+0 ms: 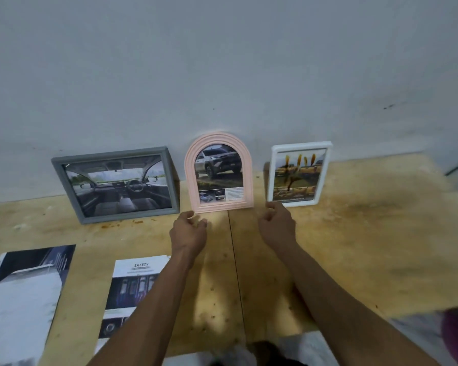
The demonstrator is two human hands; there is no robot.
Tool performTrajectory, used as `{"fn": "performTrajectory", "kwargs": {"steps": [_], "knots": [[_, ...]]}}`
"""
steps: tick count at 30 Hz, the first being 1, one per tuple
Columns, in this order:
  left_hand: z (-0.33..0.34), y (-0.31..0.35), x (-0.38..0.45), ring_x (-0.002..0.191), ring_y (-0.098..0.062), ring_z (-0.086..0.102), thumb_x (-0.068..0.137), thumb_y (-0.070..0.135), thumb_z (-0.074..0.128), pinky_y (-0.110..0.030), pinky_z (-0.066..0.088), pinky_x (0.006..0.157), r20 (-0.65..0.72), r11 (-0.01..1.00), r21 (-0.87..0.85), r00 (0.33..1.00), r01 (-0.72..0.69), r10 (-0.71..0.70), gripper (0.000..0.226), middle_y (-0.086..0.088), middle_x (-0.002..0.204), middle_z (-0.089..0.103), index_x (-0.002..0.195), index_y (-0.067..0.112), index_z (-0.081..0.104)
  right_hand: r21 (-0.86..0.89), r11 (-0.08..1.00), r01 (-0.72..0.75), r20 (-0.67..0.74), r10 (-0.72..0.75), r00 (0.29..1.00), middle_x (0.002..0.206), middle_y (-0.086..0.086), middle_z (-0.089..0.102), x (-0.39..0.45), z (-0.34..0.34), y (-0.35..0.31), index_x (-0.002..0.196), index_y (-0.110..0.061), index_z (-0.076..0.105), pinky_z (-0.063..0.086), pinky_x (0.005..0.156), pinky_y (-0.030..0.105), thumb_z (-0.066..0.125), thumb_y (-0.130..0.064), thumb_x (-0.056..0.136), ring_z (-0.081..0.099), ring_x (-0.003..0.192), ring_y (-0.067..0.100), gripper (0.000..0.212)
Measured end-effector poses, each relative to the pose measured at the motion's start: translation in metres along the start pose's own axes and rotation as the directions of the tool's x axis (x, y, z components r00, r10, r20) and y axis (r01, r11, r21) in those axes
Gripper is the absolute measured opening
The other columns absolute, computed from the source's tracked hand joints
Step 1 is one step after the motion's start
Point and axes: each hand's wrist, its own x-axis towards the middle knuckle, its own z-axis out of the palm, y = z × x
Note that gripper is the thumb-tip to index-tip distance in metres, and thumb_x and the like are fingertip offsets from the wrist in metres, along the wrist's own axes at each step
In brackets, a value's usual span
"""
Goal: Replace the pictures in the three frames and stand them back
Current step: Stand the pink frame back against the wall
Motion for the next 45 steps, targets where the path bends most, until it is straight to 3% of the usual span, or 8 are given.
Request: {"fn": "performTrajectory", "kwargs": {"steps": [11,19,23,28,32,36,41,45], "knots": [[0.080,0.025,-0.040,0.099,-0.025,0.064,0.098,0.027,0.058,-0.040,0.057,0.084,0.146,0.993,0.038,0.984,-0.111,0.105,0.031,-0.007,0.113,0.069,0.126,0.015,0.062,0.067,0.992,-0.107,-0.083,0.113,0.990,0.107,0.009,0.068,0.023,-0.087,0.054,0.112,-0.018,0.065,0.055,0.080,0.037,0.061,-0.018,0.088,0.064,0.096,0.026,0.025],[0.160,0.094,0.002,0.113,-0.034,0.059,0.105,0.025,0.042,-0.045,0.050,0.097,0.105,0.989,0.086,0.988,-0.123,0.114,0.036,-0.015,0.130,0.063,0.135,0.011,0.054,0.044,0.989,-0.141,-0.043,0.143,0.989,0.135,0.008,0.054,0.127,-0.131,0.064,0.142,-0.017,0.044,0.046,0.087,0.032,0.048,-0.013,0.098,0.054,0.119,0.026,0.044],[0.181,0.115,0.014,0.132,-0.033,0.047,0.108,0.024,0.036,-0.038,0.039,0.110,0.085,0.993,0.058,0.992,-0.101,0.096,0.043,-0.012,0.147,0.050,0.148,0.011,0.042,0.030,0.993,-0.111,0.063,0.109,0.992,0.147,0.006,0.046,0.165,-0.133,0.063,0.150,-0.022,0.033,0.041,0.105,0.040,0.040,-0.023,0.103,0.047,0.131,0.027,0.048],[0.198,0.110,0.030,0.120,-0.029,0.058,0.102,0.043,0.036,-0.050,0.048,0.102,0.050,0.987,0.017,0.986,-0.162,0.161,0.046,-0.004,0.132,0.063,0.138,0.022,0.055,0.014,1.000,0.023,0.135,-0.025,0.991,0.126,0.003,0.059,0.183,-0.132,0.069,0.136,-0.019,0.048,0.041,0.087,0.032,0.034,-0.031,0.106,0.055,0.105,0.018,0.036],[0.199,0.117,0.026,0.101,-0.027,0.062,0.106,0.033,0.041,-0.052,0.054,0.091,-0.006,0.987,-0.012,0.987,-0.159,0.159,0.026,-0.004,0.110,0.066,0.118,0.020,0.060,0.015,0.997,0.082,0.110,-0.083,0.990,0.113,0.002,0.060,0.184,-0.133,0.068,0.129,-0.017,0.054,0.041,0.077,0.026,0.034,-0.030,0.106,0.054,0.094,0.013,0.033],[0.190,0.115,0.017,0.093,-0.026,0.060,0.106,0.033,0.041,-0.048,0.053,0.085,-0.068,0.983,-0.031,0.981,-0.182,0.179,0.024,-0.004,0.099,0.064,0.112,0.016,0.057,0.016,0.991,0.135,0.083,-0.135,0.987,0.101,-0.003,0.056,0.171,-0.139,0.064,0.121,-0.016,0.057,0.035,0.057,0.005,0.037,-0.029,0.106,0.050,0.079,-0.003,0.029],[0.165,0.108,-0.010,0.088,-0.021,0.058,0.106,0.036,0.040,-0.036,0.049,0.078,-0.093,0.956,-0.279,0.993,-0.094,0.071,0.027,-0.002,0.092,0.061,0.101,0.014,0.054,0.170,0.976,0.135,0.087,-0.151,0.985,0.100,-0.001,0.063,0.134,-0.141,0.046,0.111,-0.019,0.063,0.046,0.066,0.019,0.043,-0.036,0.103,0.060,0.089,0.012,0.027],[0.124,0.082,-0.033,0.088,-0.024,0.069,0.105,0.032,0.047,-0.033,0.061,0.073,-0.024,0.783,-0.616,0.990,0.092,-0.136,0.029,-0.010,0.099,0.070,0.103,0.007,0.061,0.369,0.928,0.054,0.200,-0.136,0.970,0.093,0.003,0.072,0.083,-0.132,0.041,0.100,-0.018,0.072,0.056,0.066,0.027,0.053,-0.040,0.098,0.067,0.079,0.018,0.029]]}}
